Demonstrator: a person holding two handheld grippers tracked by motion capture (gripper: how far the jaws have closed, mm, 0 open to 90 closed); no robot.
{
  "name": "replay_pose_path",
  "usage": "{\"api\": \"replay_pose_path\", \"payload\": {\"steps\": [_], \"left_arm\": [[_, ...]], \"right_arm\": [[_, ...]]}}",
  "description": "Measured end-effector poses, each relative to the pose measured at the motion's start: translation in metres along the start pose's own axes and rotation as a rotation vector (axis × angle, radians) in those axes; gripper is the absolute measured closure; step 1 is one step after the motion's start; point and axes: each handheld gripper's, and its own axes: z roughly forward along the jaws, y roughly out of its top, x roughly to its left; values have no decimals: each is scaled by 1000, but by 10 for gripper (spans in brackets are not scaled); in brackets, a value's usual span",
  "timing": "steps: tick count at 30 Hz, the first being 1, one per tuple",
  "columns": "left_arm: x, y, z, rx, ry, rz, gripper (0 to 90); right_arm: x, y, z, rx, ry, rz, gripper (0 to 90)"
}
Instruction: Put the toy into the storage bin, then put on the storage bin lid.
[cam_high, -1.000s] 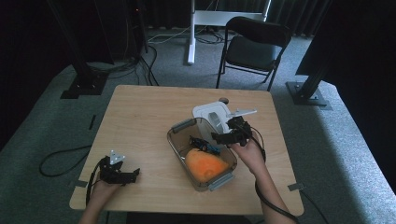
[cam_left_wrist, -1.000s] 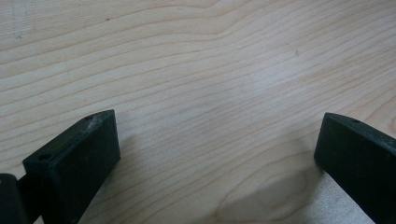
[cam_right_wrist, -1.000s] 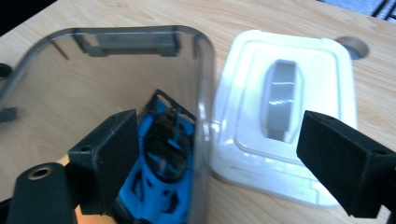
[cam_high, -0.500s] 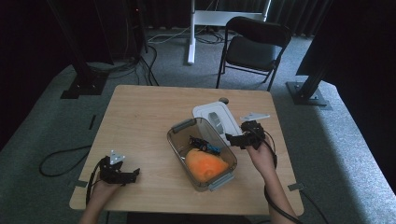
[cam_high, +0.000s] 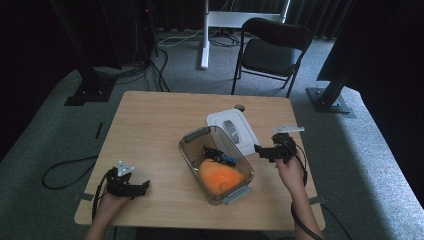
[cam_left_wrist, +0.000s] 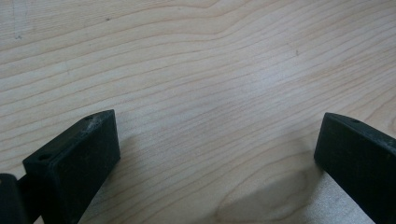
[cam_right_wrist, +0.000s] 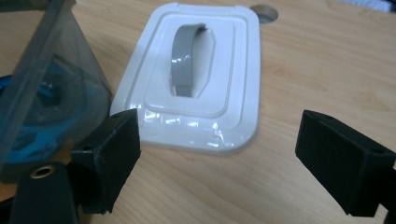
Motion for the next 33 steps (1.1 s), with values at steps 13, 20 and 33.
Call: {"api": "replay_pose_path", "payload": {"steps": [13,20,33], "left_arm": [[0,0,0,0,0,0,5],[0,0,0,0,0,0,5],[0,0,0,0,0,0,5]], "right_arm": [[-9,-8,6,38,23,67,107],[-13,-7,11,21,13,63,107],[-18,2,26,26,51,59,107]]}}
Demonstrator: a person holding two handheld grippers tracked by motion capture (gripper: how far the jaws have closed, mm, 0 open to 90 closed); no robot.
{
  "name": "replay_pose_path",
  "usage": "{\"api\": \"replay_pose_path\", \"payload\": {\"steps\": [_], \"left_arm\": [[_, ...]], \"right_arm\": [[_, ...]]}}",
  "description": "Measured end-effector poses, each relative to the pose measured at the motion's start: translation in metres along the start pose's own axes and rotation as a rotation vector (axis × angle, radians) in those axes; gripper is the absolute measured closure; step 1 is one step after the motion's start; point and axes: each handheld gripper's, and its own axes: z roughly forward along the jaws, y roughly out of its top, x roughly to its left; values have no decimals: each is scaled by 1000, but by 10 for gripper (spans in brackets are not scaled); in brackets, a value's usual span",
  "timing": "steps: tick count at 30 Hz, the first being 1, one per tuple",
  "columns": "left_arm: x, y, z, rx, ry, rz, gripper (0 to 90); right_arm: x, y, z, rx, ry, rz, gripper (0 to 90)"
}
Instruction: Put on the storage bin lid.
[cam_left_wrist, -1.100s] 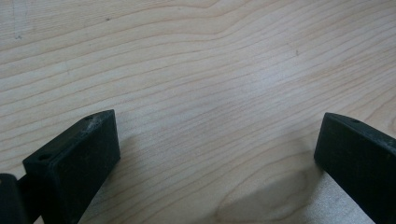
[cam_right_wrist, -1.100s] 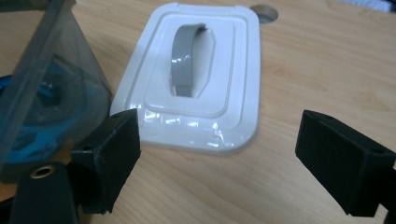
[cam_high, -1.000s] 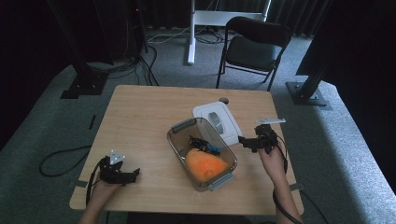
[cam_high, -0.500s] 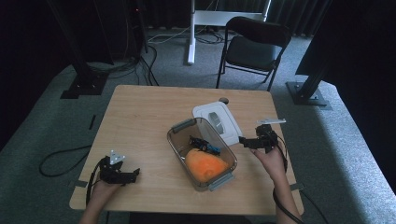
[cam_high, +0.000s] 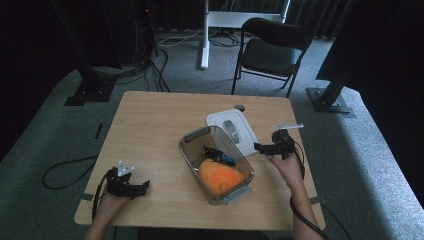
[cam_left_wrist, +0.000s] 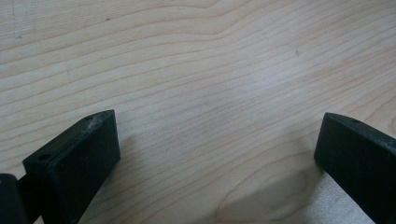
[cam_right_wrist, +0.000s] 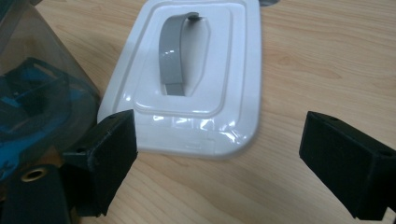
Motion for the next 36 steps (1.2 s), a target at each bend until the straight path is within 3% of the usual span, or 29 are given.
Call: {"api": "replay_pose_path", "payload": {"steps": [21,27,36], "left_arm": [[0,0,0,0,0,0,5],[0,0,0,0,0,0,5],[0,0,0,0,0,0,5]], "right_arm": [[23,29,59,43,35,-46,107],[31,36,76,76,35,-93,108],[35,40,100,110,33,-92,108]]}}
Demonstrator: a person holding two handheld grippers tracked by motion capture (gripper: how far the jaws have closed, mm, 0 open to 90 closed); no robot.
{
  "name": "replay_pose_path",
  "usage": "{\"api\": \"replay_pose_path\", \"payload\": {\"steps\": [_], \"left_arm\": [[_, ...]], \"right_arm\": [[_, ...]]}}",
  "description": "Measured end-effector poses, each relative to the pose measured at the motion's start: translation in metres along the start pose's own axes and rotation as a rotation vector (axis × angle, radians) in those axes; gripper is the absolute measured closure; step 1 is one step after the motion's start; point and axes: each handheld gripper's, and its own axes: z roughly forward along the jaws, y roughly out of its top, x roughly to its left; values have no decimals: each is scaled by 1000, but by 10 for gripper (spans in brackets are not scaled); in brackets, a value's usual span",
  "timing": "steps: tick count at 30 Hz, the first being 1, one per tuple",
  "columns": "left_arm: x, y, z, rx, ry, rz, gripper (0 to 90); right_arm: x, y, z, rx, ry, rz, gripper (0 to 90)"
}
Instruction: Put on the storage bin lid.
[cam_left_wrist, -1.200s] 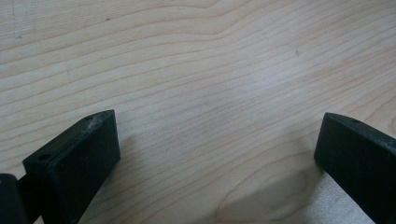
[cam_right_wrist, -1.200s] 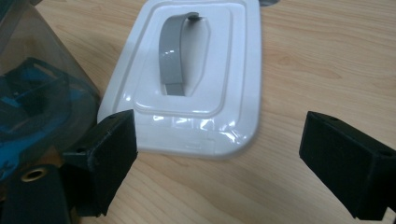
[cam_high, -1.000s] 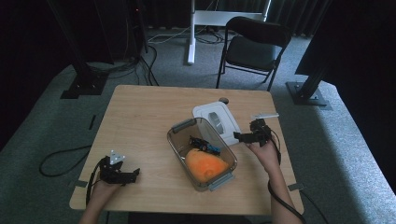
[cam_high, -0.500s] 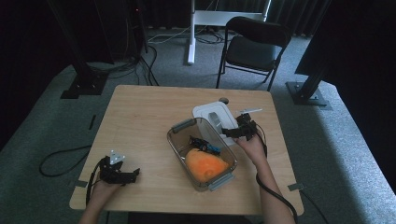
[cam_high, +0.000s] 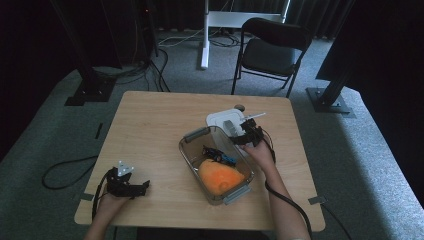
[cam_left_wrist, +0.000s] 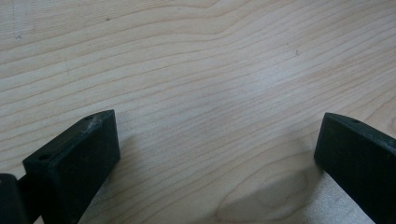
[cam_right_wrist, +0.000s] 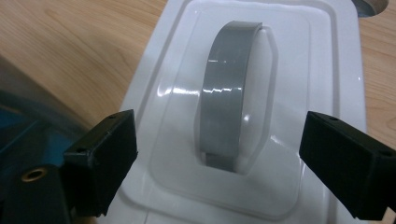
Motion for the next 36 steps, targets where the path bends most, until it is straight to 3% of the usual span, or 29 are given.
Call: {"api": "replay_pose_path", "payload": {"steps": [13,17,19,21,25,36], "left_arm": [[0,0,0,-1,0,0,5],[0,0,0,0,0,0,5],[0,0,0,0,0,0,5],[0,0,0,0,0,0,5],[0,0,0,0,0,0,5],[0,0,0,0,0,0,5]], "right_arm": [[0,6,24,52,-29,2,149],[2,7,28,45,-52,-12,249],[3,7,28,34,-53,-19,410],[3,8,28,39,-38,-15,492],[3,7,29,50,-54,-22,655],[-1,5,23,29,-49,3,671]]}}
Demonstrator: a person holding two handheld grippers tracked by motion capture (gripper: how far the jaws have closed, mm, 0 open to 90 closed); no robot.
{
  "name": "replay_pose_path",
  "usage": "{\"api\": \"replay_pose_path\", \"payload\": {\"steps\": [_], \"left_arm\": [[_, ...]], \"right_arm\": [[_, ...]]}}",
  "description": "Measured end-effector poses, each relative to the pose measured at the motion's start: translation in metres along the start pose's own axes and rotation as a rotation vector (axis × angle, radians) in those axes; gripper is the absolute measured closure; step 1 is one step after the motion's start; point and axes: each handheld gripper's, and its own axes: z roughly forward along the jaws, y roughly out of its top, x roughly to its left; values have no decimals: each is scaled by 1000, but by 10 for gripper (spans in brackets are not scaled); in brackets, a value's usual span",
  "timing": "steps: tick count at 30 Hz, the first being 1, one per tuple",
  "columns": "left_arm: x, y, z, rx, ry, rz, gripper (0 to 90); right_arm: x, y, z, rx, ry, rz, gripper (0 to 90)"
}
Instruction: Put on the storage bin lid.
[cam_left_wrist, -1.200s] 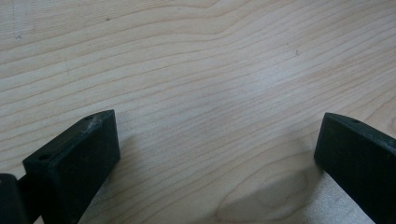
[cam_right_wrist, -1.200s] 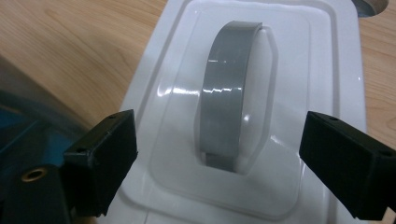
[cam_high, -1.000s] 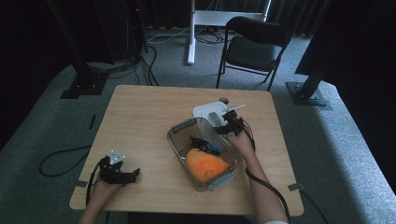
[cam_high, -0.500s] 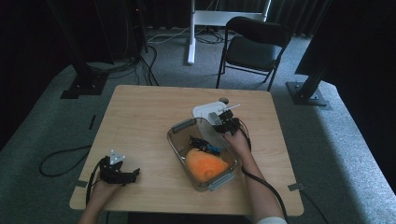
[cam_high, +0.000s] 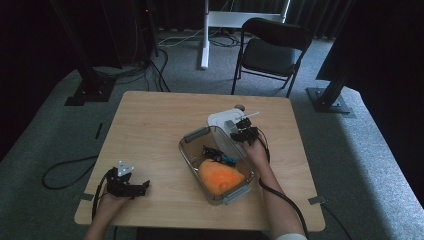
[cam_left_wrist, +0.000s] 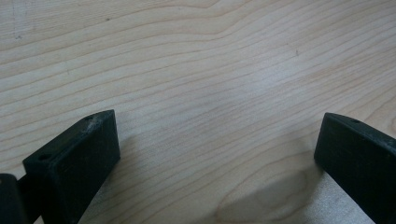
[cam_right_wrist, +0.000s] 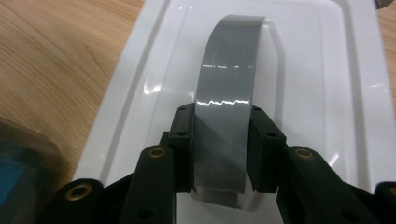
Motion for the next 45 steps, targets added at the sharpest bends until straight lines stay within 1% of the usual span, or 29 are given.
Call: {"api": "replay_pose_path", "payload": {"steps": [3,8,14,18,24,26,29,32,34,37,41,43,45], "left_arm": [[0,0,0,0,0,0,5],[0,0,0,0,0,0,6],[0,0,0,0,0,0,6],[0,0,0,0,0,0,5],[0,0,0,0,1,0,5],[0,0,0,0,1,0,5],[0,0,0,1,0,0,5],[0,0,0,0,0,0,5],[0,0,0,0,1,0,5],[0,0,0,0,1,0,5],[0,0,0,0,0,0,5],[0,0,0,0,0,0,5],[0,0,0,0,1,0,6]], "right_arm": [[-2,-1,-4,-7,-9,12,672],[-6,0,-15,-29,-25,9,673],[-15,-1,-33,-56,-43,25,673],[-22,-5,-45,-63,-48,37,674],[-28,-15,-58,-73,-61,42,674],[-30,-19,-62,-81,-57,50,674],[-32,-24,-69,-84,-67,53,674],[-36,-29,-78,-89,-58,70,674],[-38,-31,-84,-100,-65,83,674],[-40,-34,-94,-115,-73,93,674],[-41,-34,-105,-126,-83,87,674],[-41,-34,-108,-129,-87,88,674],[-42,-35,-114,-137,-86,94,674]]}}
